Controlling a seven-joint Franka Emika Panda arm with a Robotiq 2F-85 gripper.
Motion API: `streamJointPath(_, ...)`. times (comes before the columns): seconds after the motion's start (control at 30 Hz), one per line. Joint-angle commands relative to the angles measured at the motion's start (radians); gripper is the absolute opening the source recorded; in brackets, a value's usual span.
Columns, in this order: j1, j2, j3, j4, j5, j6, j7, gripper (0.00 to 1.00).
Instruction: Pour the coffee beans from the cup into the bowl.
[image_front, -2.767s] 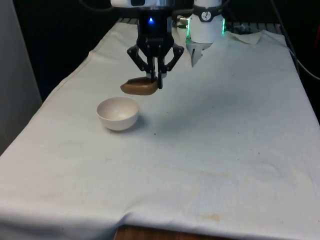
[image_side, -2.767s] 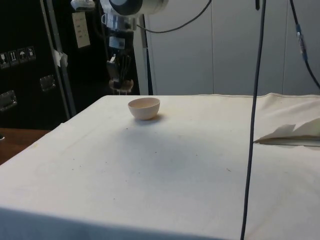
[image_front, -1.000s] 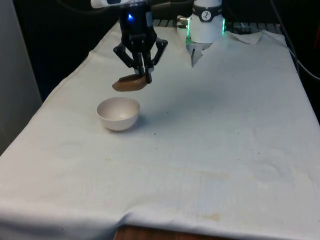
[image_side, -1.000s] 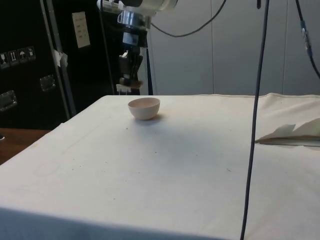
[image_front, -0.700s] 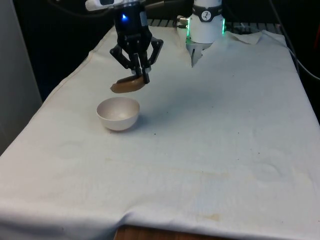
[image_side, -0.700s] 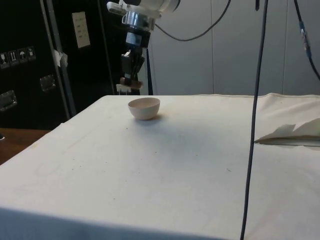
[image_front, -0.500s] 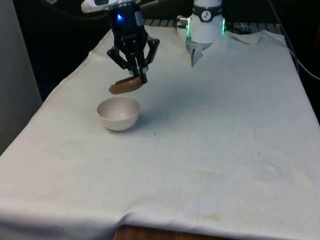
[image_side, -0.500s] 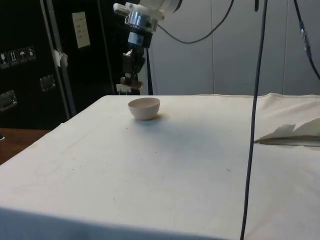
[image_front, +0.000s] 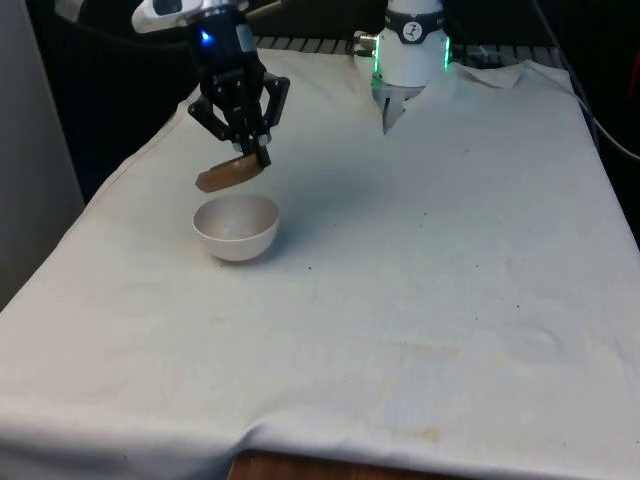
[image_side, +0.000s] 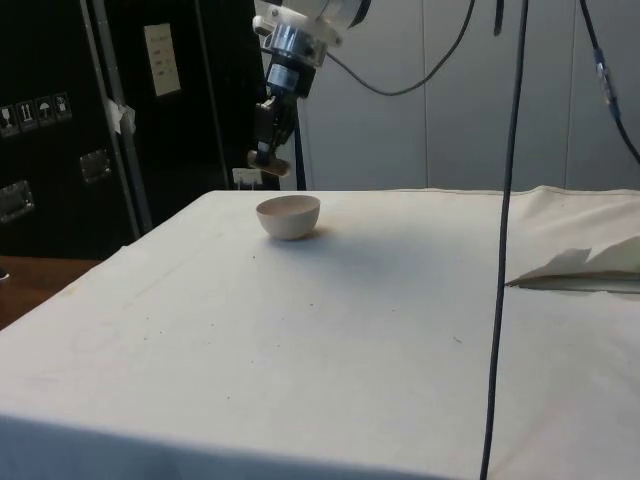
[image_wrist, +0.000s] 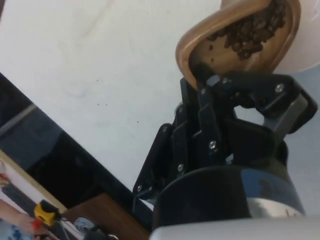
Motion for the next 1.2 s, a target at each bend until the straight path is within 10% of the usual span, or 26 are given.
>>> streamJointPath(0.0,-0.010,0.004,0.002,0.008,0.018,-0.010,-0.018,0.00)
streamJointPath(1.17,-0.013,0.071,-0.118,0.029,0.377,-0.207,-0.296,0.00)
